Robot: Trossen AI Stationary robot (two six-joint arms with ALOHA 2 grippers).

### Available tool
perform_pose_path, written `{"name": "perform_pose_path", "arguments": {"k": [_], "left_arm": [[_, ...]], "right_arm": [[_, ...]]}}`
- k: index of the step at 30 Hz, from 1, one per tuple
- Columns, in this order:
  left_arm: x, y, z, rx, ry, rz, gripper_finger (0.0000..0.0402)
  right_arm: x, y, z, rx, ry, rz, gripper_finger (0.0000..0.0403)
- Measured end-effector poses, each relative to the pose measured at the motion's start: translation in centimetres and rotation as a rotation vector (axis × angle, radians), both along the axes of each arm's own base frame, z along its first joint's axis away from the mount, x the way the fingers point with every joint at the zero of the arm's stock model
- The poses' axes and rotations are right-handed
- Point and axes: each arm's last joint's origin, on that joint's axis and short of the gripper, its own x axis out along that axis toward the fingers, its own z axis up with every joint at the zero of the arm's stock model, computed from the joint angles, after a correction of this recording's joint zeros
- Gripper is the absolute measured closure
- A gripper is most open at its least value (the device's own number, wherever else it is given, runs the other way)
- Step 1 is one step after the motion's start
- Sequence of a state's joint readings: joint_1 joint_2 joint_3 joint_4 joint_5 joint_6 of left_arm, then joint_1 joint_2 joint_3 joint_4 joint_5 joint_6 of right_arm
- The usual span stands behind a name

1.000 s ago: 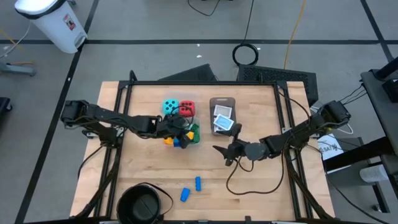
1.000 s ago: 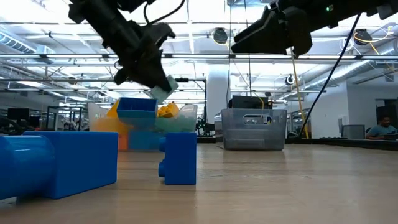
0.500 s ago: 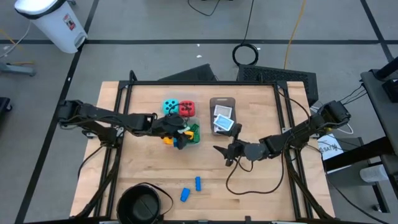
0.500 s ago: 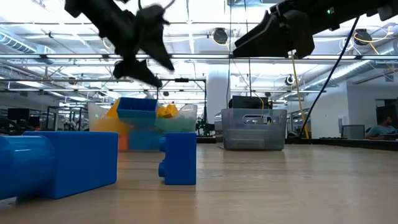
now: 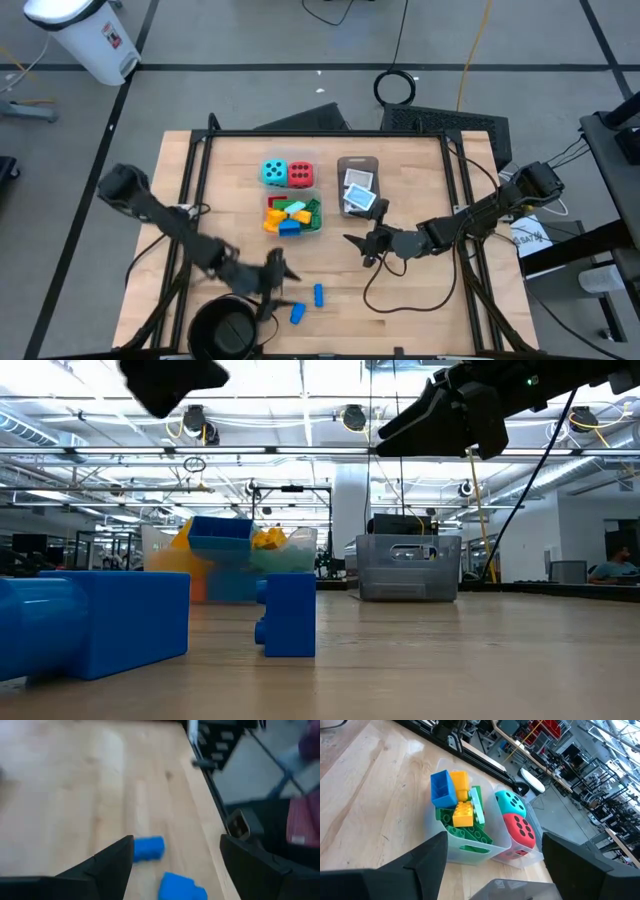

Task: Pick & Place Toys
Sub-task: Put the blue game piece into the bottom transparent bin

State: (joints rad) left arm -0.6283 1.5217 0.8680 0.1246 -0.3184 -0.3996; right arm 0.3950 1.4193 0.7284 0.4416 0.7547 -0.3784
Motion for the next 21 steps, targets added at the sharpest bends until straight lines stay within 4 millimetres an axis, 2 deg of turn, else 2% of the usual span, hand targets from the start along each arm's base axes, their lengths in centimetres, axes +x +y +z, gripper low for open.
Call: {"name": "perform_pose_path", "arguments": {"k": [5,11,14,21], "left_arm": [[0.9,-2.9,-4.2,0.029,0.005,-0.069,0.0115],[1.4,-4.0,-8.2,0.069,0.062,-0.091,0.0124],[1.4,-4.1,-9.3,0.084,0.101,-0.113,0.0128],[1.6,-3.9,-10.1,0.141,0.116,-0.118,0.0128]], "right_arm": [[0.0,0.0,0.0,0.001,-0.003,0.000,0.0115],[0.0,0.0,0.1,0.006,-0.013,0.000,0.0116],[0.0,0.0,0.2,0.008,-0.017,0.000,0.0115],[0.1,0.0,0.1,0.007,-0.017,0.000,0.0121]]}}
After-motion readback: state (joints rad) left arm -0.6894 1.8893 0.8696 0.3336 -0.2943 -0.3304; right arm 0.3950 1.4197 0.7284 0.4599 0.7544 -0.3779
